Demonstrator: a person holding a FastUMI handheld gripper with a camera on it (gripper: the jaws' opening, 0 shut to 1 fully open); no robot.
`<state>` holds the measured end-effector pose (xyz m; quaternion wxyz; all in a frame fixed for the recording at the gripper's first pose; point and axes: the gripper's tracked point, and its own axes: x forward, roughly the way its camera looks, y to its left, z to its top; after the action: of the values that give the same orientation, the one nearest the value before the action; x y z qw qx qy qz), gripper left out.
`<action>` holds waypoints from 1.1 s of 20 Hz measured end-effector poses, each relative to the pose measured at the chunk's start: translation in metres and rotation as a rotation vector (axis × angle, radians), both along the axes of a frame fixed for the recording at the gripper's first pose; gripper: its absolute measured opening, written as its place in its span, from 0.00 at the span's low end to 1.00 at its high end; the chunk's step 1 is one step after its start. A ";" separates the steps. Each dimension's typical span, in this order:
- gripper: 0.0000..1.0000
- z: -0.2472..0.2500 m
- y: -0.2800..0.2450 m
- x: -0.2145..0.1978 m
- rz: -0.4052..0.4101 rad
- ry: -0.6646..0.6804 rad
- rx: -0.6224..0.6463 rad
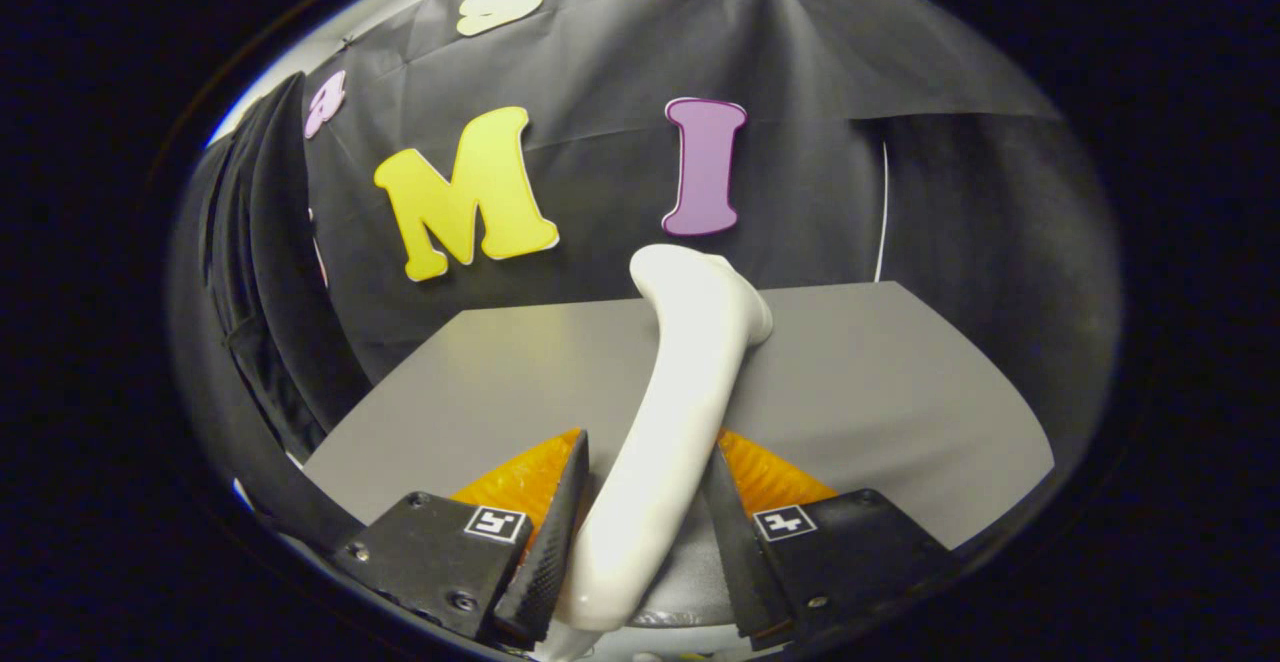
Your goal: Iron the clothes twice with a garment steamer, once on the left side and once on the right side.
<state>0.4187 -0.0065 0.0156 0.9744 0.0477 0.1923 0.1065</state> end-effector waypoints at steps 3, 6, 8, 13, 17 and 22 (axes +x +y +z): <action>0.64 0.000 0.001 -0.004 0.004 0.007 0.050; 0.52 0.005 0.011 -0.005 0.033 0.011 0.102; 0.43 0.013 0.015 -0.008 0.049 -0.014 0.101; 0.37 0.023 0.020 -0.033 0.058 -0.052 0.090; 0.36 0.042 0.028 -0.064 0.018 -0.094 0.082; 0.36 0.091 0.063 -0.116 -0.012 -0.183 0.098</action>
<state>0.3031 0.0565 0.1068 0.9850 0.0868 0.0966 0.1137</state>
